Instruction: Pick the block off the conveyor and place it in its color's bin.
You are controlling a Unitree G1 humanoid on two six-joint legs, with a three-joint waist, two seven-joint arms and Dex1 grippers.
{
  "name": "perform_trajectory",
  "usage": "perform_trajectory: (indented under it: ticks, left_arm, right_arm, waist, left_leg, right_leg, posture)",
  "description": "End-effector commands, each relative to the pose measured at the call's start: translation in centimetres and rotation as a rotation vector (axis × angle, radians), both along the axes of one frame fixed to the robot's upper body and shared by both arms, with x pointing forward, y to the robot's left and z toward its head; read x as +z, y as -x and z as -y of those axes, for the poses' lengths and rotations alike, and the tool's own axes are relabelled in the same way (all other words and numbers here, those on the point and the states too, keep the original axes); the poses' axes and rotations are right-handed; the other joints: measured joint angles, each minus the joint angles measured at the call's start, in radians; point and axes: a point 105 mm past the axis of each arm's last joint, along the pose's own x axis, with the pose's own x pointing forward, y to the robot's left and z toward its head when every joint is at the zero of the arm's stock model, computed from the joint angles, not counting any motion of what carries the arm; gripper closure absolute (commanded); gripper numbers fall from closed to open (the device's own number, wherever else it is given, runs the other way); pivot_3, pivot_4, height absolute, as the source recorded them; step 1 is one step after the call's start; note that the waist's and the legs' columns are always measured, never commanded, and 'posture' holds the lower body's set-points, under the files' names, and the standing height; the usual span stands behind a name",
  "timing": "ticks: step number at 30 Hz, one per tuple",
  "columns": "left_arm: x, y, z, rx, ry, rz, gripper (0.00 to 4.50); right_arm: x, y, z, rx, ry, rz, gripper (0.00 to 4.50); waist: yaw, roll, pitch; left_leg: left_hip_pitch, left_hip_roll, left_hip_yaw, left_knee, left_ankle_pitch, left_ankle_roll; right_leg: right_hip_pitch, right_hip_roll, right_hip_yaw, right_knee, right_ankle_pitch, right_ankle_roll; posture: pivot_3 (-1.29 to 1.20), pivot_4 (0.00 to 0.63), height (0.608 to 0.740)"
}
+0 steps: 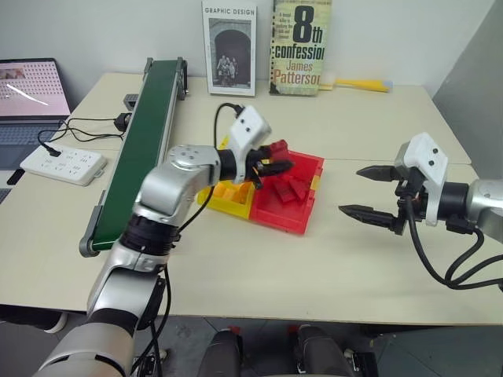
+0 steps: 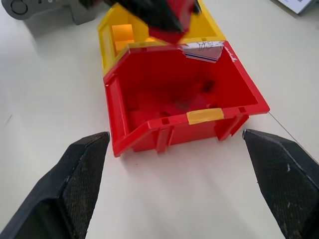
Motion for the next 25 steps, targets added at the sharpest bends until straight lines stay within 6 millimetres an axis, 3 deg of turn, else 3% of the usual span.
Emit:
perform_trajectory:
  ticks: [1, 2, 7, 8, 13, 17, 21, 25]
  left_arm:
    - [0.2, -1.2, 0.6, -0.028, -0.035, 0.065, 2.98]
    - [0.2, -1.3, 0.8, -0.04, -0.036, 0.063, 2.28]
    - [0.9, -1.1, 0.5, -0.09, -0.029, 0.052, 1.21]
    - [1.2, -1.0, 0.2, -0.095, -0.029, 0.052, 1.16]
    - [2.3, -0.7, -2.0, -0.082, -0.075, 0.099, 0.06]
    - [3.5, -0.2, -6.3, -0.018, -0.105, 0.106, 0.06]
    - [3.9, 1.4, -12.1, 0.093, -0.193, 0.086, 0.06]
    - [3.8, 3.1, -14.8, 0.155, -0.187, 0.031, 0.06]
  right_arm:
    - [0.6, 0.9, 0.1, -0.03, 0.003, 0.042, 0.0]
    - [0.5, 1.1, 0.2, -0.035, 0.005, 0.04, 0.0]
    - [0.5, 1.0, 0.7, -0.06, 0.003, 0.039, 0.0]
    - [0.5, 0.8, 0.8, -0.06, 0.005, 0.041, 0.0]
    - [1.0, -0.4, 0.7, -0.032, -0.003, 0.055, 0.0]
    - [1.2, -1.6, 0.1, 0.035, -0.014, 0.065, 0.0]
    - [1.9, -3.3, -0.8, 0.115, -0.034, 0.073, 0.0]
    - [1.9, -4.2, -1.2, 0.147, -0.033, 0.079, 0.0]
  waist:
    - [-0.003, 0.0, 0.0]
    - [-0.004, 0.0, 0.0]
    - [-0.006, 0.0, 0.0]
    - [-0.006, 0.0, 0.0]
    - [-0.01, 0.0, 0.0]
    - [-0.013, 0.0, 0.0]
    - [-0.026, 0.001, 0.001]
    - [-0.019, 0.001, 0.001]
  left_leg:
    - [0.0, 0.0, 0.001, 0.0, 0.0, 0.0]
    - [0.0, 0.0, 0.001, 0.0, 0.0, 0.0]
    - [-0.001, 0.0, 0.002, 0.0, 0.0, 0.0]
    - [-0.001, 0.0, 0.002, 0.0, 0.0, 0.0]
    - [0.0, 0.0, 0.003, 0.0, 0.0, 0.0]
    - [0.0, 0.001, 0.002, 0.0, 0.0, 0.0]
    - [0.002, 0.002, 0.003, -0.001, 0.0, 0.0]
    - [0.0, 0.001, 0.001, 0.0, 0.0, 0.0]
  right_leg:
    - [0.0, 0.0, 0.0, 0.0, 0.0, 0.0]
    - [0.0, 0.0, 0.0, 0.0, 0.0, 0.0]
    - [0.0, 0.0, 0.001, -0.001, 0.0, 0.0]
    - [0.0, 0.0, 0.001, -0.001, 0.0, 0.0]
    - [0.0, 0.0, 0.002, 0.0, 0.0, 0.0]
    - [-0.001, 0.001, 0.002, 0.0, 0.0, 0.0]
    - [-0.001, 0.001, 0.003, 0.001, 0.0, 0.0]
    - [-0.001, 0.0, 0.001, 0.001, 0.0, 0.0]
  posture:
    - [0.0, 0.15, 0.74]
    - [0.0, 0.15, 0.74]
    - [0.0, 0.15, 0.74]
    - [0.0, 0.15, 0.74]
    - [0.0, 0.15, 0.74]
    - [0.0, 0.15, 0.74]
    - [0.0, 0.15, 0.74]
    - [0.0, 0.15, 0.74]
